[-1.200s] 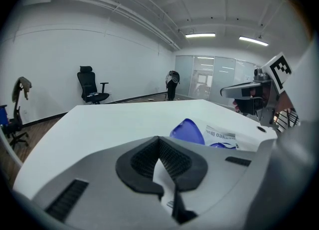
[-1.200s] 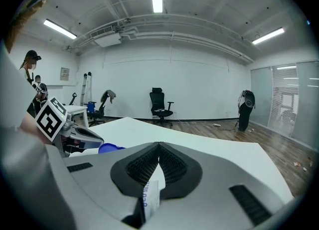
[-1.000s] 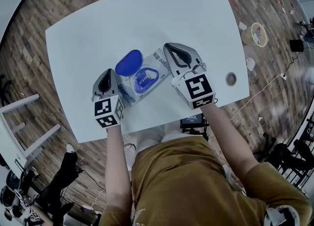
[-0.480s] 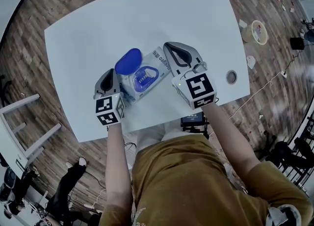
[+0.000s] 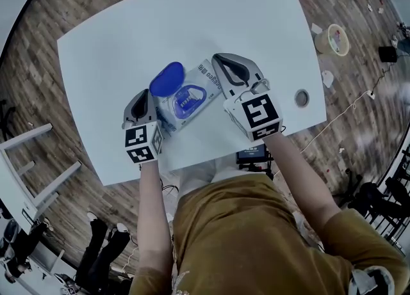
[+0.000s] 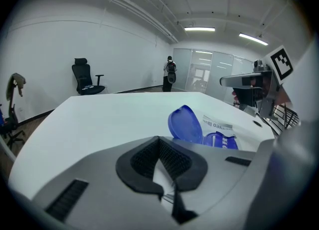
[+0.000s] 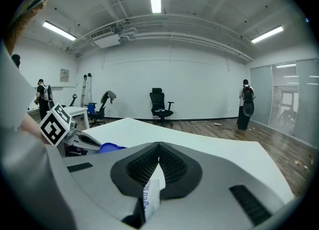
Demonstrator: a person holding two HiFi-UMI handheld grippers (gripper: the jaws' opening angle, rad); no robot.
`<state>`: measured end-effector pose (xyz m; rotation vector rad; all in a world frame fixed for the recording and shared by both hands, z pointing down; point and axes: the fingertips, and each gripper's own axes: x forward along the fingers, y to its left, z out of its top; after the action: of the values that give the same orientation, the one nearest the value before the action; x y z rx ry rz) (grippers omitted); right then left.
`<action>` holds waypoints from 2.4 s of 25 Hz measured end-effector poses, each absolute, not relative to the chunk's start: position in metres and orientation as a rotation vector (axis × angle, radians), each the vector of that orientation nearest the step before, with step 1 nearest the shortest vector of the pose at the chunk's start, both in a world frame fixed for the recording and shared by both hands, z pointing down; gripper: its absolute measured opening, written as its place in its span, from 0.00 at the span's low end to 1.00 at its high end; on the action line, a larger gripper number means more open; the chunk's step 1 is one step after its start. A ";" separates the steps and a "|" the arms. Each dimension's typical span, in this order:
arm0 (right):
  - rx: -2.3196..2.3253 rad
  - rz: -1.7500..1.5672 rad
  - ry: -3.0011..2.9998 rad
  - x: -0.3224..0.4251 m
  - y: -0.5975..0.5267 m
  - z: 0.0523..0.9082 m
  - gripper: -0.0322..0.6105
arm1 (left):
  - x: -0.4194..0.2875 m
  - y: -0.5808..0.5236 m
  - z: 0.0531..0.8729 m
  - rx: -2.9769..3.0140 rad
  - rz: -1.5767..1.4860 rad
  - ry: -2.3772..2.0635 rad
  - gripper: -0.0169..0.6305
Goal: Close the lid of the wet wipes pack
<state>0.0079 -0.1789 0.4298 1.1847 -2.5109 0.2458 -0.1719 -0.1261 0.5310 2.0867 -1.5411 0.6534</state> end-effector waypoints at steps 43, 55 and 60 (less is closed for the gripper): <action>1.121 0.231 -2.507 -0.003 -0.160 0.431 0.06 | -0.151 -0.114 0.503 2.262 0.662 -1.503 0.01; 1.113 0.227 -2.509 -0.003 -0.154 0.432 0.06 | -0.145 -0.110 0.499 2.289 0.671 -1.489 0.01; 1.105 0.229 -2.510 -0.005 -0.153 0.432 0.06 | -0.141 -0.108 0.497 2.303 0.665 -1.478 0.01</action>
<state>-0.0051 -0.1533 0.4319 1.1049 -2.5104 0.2286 -0.1406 -0.1082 0.4966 2.3032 -1.4776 0.6653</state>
